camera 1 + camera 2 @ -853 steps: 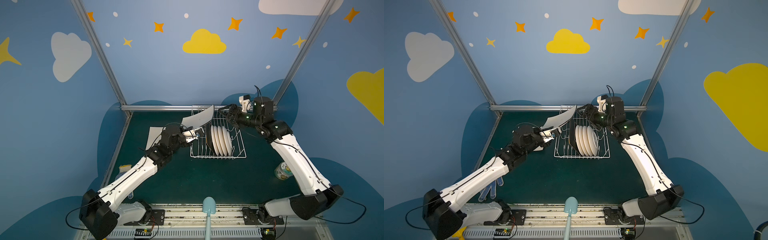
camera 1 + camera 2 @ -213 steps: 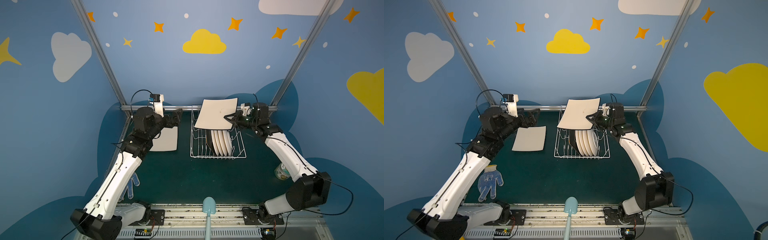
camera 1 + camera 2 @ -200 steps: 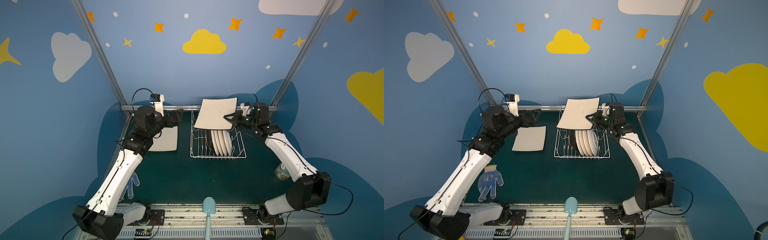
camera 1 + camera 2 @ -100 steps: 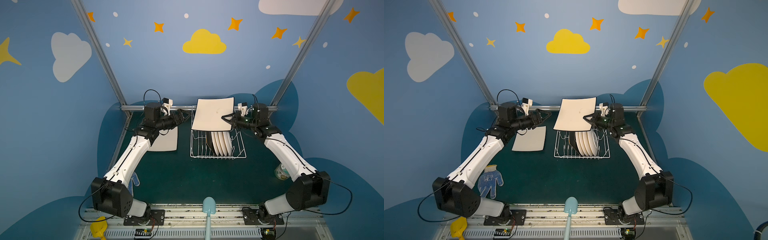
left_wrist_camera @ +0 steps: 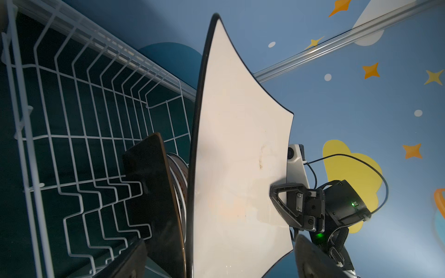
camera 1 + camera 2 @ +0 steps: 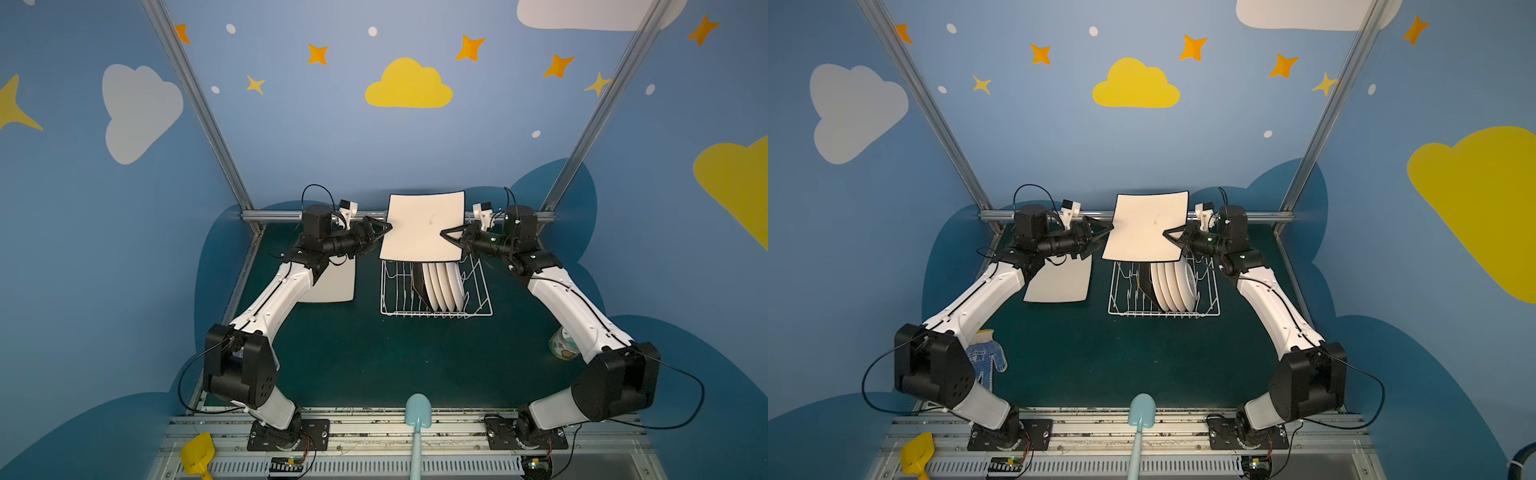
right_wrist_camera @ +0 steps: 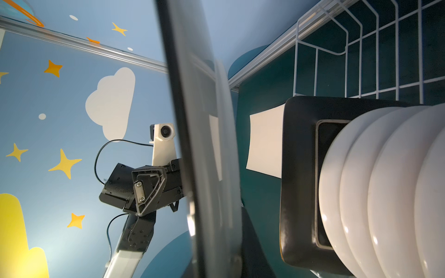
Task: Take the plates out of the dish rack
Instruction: 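Hold the square cream plate flat between both grippers above the rack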
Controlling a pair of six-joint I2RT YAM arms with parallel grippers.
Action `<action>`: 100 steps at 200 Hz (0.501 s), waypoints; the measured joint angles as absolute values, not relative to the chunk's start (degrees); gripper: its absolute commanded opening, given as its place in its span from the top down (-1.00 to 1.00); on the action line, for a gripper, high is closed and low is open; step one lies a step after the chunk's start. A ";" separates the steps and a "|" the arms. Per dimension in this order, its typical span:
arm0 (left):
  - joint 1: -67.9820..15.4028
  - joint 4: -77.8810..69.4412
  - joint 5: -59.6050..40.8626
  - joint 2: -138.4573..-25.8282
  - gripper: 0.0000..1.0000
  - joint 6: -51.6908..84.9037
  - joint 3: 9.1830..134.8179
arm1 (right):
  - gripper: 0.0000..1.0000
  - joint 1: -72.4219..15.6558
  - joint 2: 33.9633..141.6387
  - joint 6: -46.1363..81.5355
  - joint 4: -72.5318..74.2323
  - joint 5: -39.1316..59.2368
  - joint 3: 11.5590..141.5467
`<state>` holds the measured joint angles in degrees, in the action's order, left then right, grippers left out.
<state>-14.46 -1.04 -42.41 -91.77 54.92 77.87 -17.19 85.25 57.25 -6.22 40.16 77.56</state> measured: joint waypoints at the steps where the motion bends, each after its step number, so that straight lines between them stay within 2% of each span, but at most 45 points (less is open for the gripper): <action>1: -14.55 -1.08 -42.48 -91.83 -0.79 54.87 77.87 | 1.00 -17.21 85.25 57.25 -6.20 40.16 77.56; 100: -17.54 -5.41 -46.76 -95.64 -0.31 58.52 78.56 | 1.00 -18.50 85.41 57.76 -5.39 41.71 76.75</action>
